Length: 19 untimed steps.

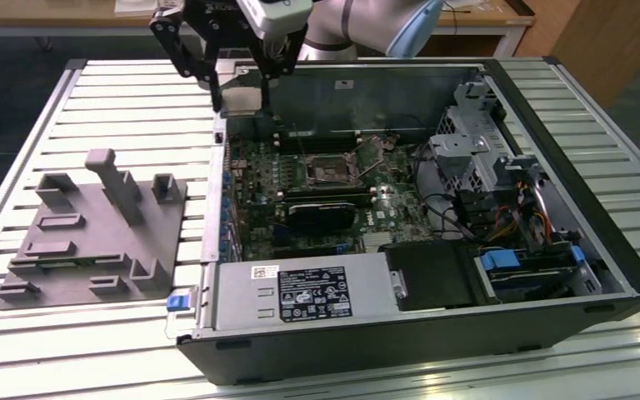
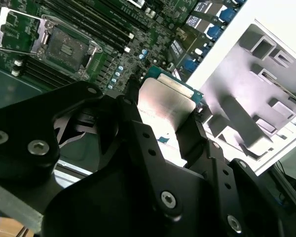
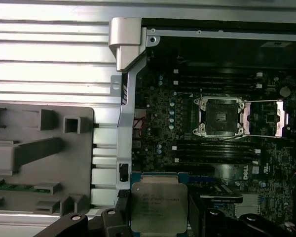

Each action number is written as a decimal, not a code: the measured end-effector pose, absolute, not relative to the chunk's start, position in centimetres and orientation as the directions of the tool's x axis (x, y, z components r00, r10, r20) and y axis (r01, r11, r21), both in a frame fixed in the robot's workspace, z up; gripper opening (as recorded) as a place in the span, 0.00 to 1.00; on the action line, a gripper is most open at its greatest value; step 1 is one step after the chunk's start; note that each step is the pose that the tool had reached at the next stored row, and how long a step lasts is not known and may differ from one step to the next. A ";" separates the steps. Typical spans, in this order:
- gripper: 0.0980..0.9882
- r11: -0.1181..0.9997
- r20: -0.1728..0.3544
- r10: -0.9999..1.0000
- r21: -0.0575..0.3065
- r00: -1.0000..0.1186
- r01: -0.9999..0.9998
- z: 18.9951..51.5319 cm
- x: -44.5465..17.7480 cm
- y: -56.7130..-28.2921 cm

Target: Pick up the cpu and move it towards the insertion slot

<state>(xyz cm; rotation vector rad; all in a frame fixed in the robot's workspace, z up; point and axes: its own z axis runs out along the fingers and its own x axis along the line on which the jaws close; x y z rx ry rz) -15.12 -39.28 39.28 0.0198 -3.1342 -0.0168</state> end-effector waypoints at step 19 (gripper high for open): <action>0.50 1.000 0.007 -0.013 0.011 -1.000 -0.013 39.3 -12.1 -39.0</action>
